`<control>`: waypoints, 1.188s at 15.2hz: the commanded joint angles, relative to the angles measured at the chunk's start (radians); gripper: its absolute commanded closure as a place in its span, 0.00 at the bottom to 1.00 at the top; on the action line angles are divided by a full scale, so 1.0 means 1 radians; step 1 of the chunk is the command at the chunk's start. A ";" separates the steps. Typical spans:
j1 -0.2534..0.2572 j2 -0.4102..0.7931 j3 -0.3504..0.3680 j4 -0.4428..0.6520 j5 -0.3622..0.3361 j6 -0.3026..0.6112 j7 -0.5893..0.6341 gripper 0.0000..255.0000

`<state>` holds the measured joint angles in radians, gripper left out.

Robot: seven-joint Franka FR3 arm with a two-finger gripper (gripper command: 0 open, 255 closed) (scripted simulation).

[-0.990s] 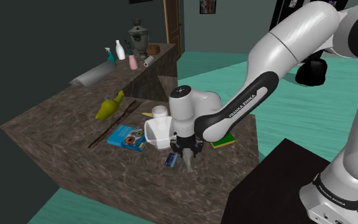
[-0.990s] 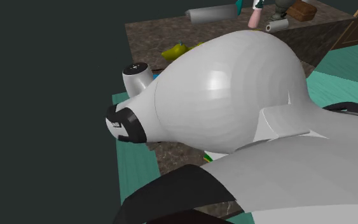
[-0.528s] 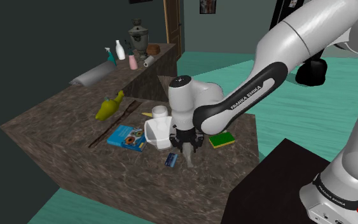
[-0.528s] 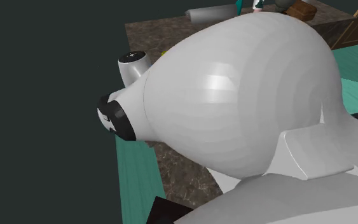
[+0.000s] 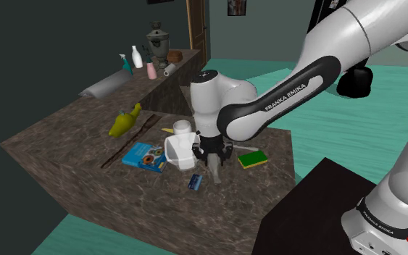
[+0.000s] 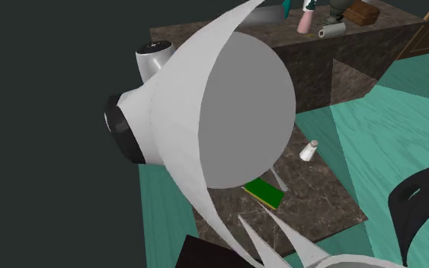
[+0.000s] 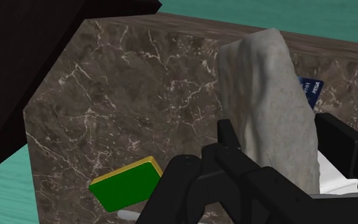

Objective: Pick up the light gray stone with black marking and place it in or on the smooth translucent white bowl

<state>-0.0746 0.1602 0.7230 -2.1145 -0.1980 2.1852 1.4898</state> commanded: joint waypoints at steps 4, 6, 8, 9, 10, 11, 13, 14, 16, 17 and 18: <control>-0.010 -0.046 0.009 0.026 0.042 -0.057 -0.031 1.00; -0.012 -0.061 0.011 0.039 0.057 -0.081 -0.042 1.00; -0.014 -0.074 0.012 0.050 0.068 -0.101 -0.050 1.00; -0.013 -0.035 0.005 0.091 0.039 -0.114 -0.045 1.00; -0.011 0.004 -0.002 0.134 0.012 -0.128 -0.040 1.00; -0.006 0.043 -0.010 0.179 -0.014 -0.144 -0.037 1.00; 0.009 0.119 -0.029 0.272 -0.061 -0.179 -0.035 1.00; 0.017 0.157 -0.038 0.322 -0.082 -0.197 -0.035 1.00; 0.040 0.233 -0.059 0.426 -0.120 -0.238 -0.041 1.00; 0.053 0.271 -0.069 0.482 -0.138 -0.260 -0.045 1.00; 0.066 0.310 -0.080 0.540 -0.155 -0.283 -0.051 1.00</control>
<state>-0.0247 0.4259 0.6538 -1.6393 -0.3318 1.9285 1.4411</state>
